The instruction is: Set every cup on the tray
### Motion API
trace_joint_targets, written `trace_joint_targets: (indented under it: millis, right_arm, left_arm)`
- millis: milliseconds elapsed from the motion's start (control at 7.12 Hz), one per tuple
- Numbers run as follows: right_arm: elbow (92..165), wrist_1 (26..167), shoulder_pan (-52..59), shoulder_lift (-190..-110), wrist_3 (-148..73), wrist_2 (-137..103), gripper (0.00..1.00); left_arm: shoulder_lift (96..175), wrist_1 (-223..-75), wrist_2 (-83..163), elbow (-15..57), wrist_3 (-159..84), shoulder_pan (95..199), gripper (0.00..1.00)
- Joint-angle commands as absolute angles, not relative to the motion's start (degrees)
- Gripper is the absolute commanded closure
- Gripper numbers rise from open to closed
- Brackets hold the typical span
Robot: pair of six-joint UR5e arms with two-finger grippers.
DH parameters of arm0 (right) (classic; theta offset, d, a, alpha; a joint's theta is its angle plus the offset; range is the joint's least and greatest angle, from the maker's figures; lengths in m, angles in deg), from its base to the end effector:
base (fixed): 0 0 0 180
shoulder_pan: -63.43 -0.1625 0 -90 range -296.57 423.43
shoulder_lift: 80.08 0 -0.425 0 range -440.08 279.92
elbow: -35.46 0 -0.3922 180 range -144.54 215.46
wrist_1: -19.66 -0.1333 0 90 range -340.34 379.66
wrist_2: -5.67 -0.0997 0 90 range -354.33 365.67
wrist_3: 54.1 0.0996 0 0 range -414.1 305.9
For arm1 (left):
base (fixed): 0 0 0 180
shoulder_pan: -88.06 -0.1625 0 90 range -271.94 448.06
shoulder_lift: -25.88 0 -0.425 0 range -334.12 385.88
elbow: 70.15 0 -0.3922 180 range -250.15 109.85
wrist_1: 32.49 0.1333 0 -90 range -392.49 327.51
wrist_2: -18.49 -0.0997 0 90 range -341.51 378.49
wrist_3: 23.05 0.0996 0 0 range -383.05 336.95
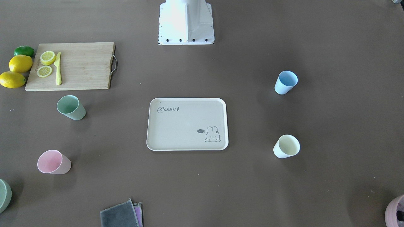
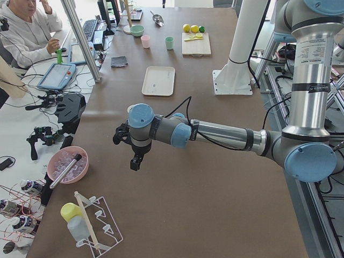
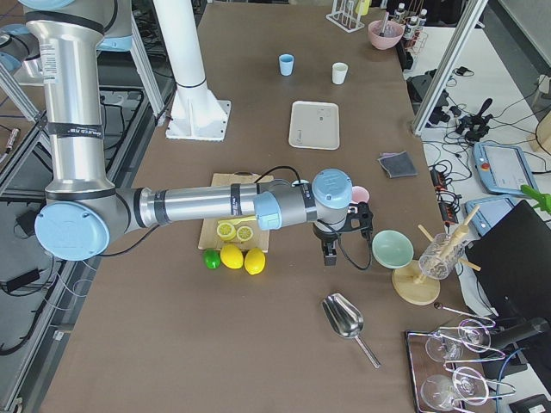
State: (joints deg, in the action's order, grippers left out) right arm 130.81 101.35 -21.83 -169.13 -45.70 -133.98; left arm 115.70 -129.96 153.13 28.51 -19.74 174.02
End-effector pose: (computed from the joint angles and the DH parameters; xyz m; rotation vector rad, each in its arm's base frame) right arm 0.0151 -0.5126 0.5817 0.1386 -0.8830 -0.0509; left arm -0.0278 -0.5051 0.5704 0.2597 0.7771 0.2295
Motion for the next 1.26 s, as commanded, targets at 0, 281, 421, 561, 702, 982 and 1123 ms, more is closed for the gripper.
trace_joint_targets:
  millis: [0, 281, 421, 561, 702, 982, 1123]
  right_arm:
    - [130.0, 96.7, -20.7, -170.9, -46.2, -134.2, 0.00]
    - [128.0, 87.3, -20.6, -174.0, -46.8, -134.8, 0.00]
    - [128.0, 82.5, -19.8, -175.3, -47.2, -136.8, 0.00]
    - [128.3, 76.7, -16.1, -174.9, -46.0, -137.1, 0.00]
    - [130.4, 75.5, -12.3, -174.8, -41.8, -136.9, 0.00]
    - [136.3, 75.2, -4.2, -174.8, -33.7, -136.7, 0.00]
    - [137.0, 75.1, -0.9, -173.1, -30.2, -136.1, 0.00]
  left_arm:
    - [115.7, -129.9, 153.2, 28.4, -19.8, 174.0, 0.02]
    - [115.7, -129.9, 153.0, 28.3, -19.8, 173.8, 0.02]
    - [115.7, -129.9, 152.9, 28.2, -19.9, 173.6, 0.02]
    - [115.7, -129.9, 152.9, 28.2, -19.9, 173.5, 0.02]
    - [115.7, -129.9, 152.9, 28.2, -19.9, 173.4, 0.02]
    - [115.8, -130.0, 152.9, 28.3, -21.0, 172.8, 0.02]
    - [115.8, -130.9, 152.8, 28.5, -23.9, 171.7, 0.02]
